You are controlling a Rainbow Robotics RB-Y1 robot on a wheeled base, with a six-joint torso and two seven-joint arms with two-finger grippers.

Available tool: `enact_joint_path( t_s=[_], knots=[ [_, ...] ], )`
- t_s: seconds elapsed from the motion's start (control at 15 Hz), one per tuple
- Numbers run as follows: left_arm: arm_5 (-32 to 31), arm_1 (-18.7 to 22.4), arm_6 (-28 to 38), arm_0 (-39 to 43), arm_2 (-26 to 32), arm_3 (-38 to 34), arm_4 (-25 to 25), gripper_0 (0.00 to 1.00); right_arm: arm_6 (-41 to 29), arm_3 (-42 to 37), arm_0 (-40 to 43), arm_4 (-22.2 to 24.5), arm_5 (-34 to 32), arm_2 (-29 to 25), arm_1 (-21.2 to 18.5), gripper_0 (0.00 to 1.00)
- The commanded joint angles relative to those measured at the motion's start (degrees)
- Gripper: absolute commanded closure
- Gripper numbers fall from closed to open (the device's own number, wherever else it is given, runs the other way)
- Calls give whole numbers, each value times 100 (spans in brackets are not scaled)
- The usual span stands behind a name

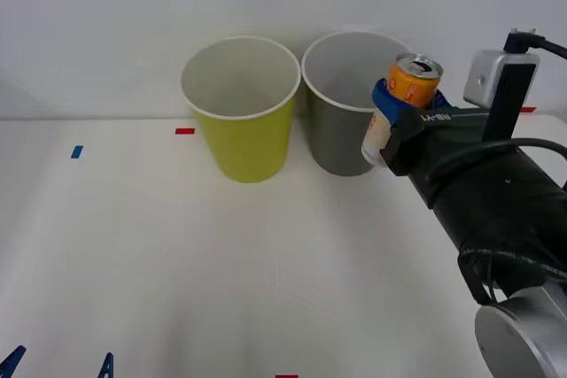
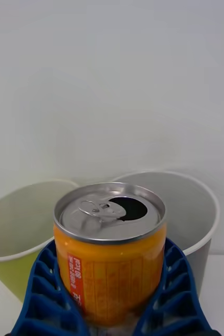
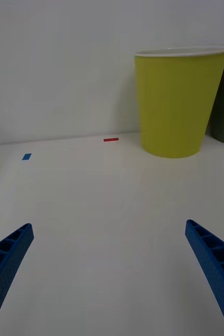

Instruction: Put cans in the gray bin and PET bottles in the light green bin.

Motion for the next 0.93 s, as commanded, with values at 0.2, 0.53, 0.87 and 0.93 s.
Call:
enact_joint_path(
  t_s=[0.2, 0.53, 0.87, 0.93],
  knots=[
    [0, 0, 0, 0, 0, 0, 0, 0, -506, -16, -1053, 394, 995, 11, 14, 99],
    [0, 0, 0, 0, 0, 0, 0, 0, -374, -16, -2319, 675, 2323, -51, -74, 99],
    [0, 0, 0, 0, 0, 0, 0, 0, -365, 754, -3330, 1035, 2533, -60, -258, 100],
    [0, 0, 0, 0, 0, 0, 0, 0, -356, 983, -3470, 1088, 2490, -86, -267, 100]
  ],
)
